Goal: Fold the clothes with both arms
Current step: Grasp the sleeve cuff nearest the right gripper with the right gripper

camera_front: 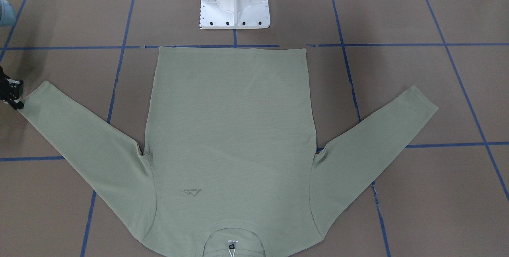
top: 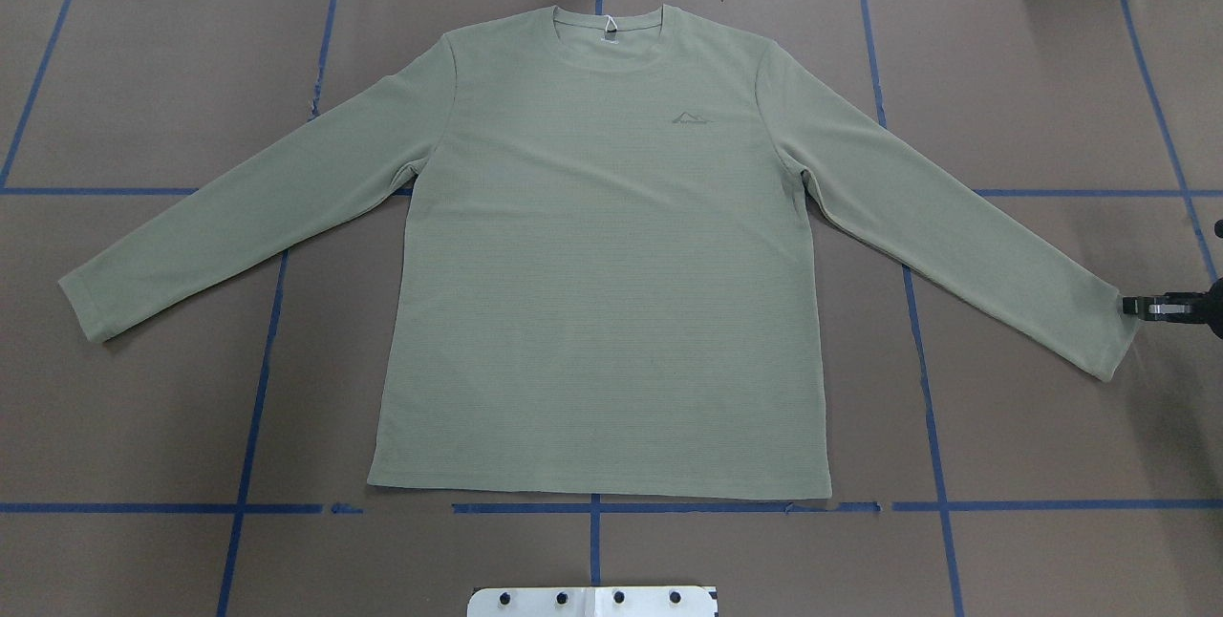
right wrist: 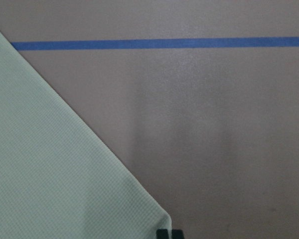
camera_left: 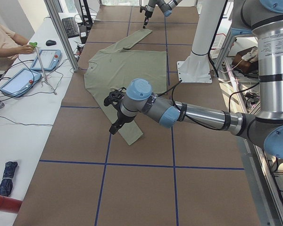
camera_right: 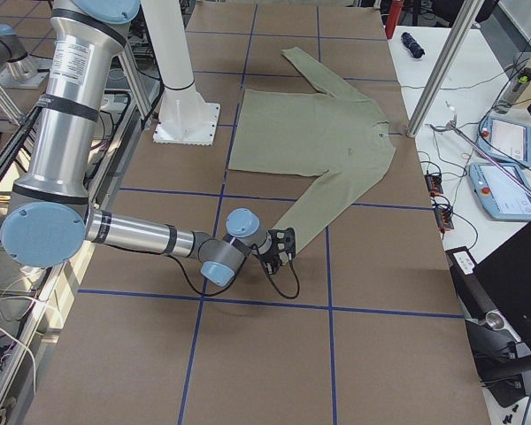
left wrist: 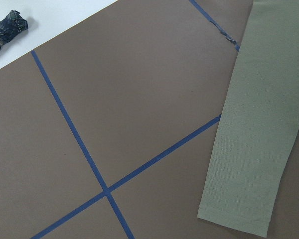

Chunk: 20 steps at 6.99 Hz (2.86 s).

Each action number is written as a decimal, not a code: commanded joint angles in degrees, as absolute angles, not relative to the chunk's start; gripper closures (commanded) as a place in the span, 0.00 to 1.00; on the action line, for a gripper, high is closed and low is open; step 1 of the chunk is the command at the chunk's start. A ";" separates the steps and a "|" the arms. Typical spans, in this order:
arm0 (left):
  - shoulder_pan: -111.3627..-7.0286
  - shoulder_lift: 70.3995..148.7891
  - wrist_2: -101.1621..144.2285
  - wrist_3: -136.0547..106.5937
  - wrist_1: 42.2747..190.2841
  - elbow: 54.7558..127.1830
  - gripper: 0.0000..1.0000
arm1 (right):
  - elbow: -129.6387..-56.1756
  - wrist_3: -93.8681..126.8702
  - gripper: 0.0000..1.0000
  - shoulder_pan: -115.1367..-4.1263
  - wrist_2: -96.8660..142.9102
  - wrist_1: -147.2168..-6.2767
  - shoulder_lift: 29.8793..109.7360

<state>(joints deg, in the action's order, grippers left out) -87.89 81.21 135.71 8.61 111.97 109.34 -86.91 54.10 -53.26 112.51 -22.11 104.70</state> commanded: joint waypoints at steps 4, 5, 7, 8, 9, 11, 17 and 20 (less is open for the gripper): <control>-87.89 81.30 135.62 8.53 111.97 109.25 0.00 | -113.71 55.01 1.00 -55.55 114.09 -70.56 90.78; -87.89 81.39 135.62 8.44 111.97 109.16 0.00 | -113.73 55.45 1.00 -55.37 112.78 -80.67 82.18; -87.89 81.30 135.70 8.44 111.97 109.25 0.00 | -111.72 61.48 1.00 -52.40 109.28 -105.78 59.53; -87.89 81.21 135.70 8.44 111.97 109.25 0.00 | -106.66 65.70 1.00 -51.34 108.12 -109.30 49.93; -87.89 81.21 135.62 8.44 111.97 109.25 0.00 | -100.35 68.87 1.00 -49.41 105.58 -109.34 42.53; -87.89 81.21 135.62 8.44 111.97 109.16 0.00 | -86.20 68.99 1.00 -45.03 99.43 -108.73 27.40; -87.89 81.30 135.70 8.53 111.97 108.28 0.00 | -60.51 81.28 1.00 -29.97 81.21 -92.29 13.04; -87.89 81.30 135.62 8.44 111.97 108.37 0.00 | -55.56 87.43 0.47 -29.97 79.28 -86.93 11.52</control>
